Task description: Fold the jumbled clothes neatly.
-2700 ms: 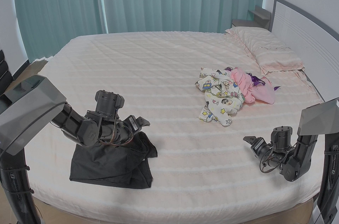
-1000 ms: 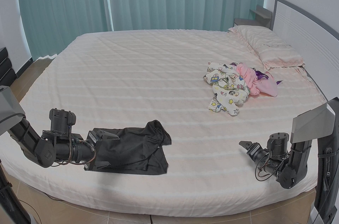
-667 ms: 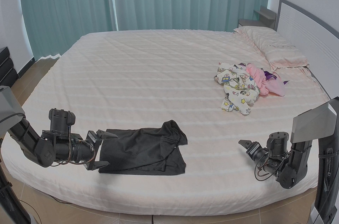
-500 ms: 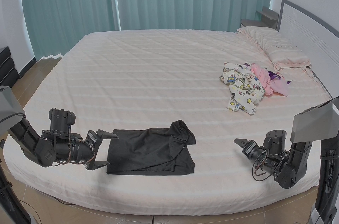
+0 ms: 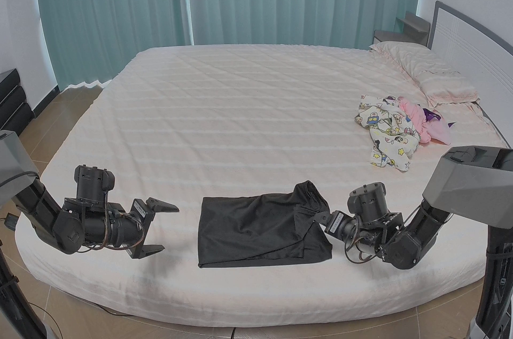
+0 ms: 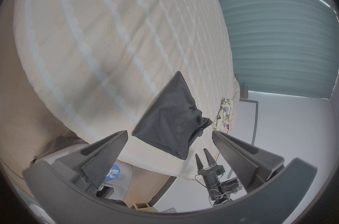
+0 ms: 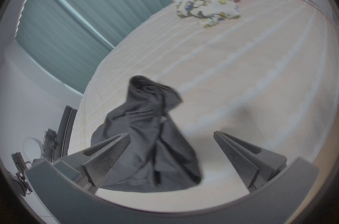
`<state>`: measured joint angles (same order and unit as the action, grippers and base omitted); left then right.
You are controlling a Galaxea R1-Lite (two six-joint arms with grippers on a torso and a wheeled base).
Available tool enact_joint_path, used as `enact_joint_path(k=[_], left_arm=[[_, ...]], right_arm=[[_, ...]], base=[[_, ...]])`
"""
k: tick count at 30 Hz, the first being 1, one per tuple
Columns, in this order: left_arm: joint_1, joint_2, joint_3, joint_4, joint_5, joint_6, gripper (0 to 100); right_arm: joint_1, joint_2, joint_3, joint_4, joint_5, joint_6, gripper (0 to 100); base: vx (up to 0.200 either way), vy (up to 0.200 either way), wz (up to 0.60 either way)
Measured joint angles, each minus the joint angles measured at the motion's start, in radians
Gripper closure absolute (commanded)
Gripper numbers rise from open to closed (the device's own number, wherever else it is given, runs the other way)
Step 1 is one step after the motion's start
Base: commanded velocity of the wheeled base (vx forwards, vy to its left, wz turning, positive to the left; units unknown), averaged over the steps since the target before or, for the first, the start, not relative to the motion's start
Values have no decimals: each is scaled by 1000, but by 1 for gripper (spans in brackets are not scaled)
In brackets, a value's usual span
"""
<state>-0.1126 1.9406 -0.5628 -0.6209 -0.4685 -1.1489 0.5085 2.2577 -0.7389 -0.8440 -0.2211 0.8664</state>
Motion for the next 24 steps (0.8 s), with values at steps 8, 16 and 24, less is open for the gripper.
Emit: enact_joint_path(k=[8,16,24], left_arm=[[-5,2,5,0,27,1,0],[-10,4,5,0,31,6,0],[-13,8,5,0,33,10,0]], right_arm=[[51,50,-187,153,-41,-129,0],[70,128,-368,287,-90,-225,0],[67,201,-429,304,-119,-257,100]], base=[[0,0,0],[0,0,0],[0,0,0]])
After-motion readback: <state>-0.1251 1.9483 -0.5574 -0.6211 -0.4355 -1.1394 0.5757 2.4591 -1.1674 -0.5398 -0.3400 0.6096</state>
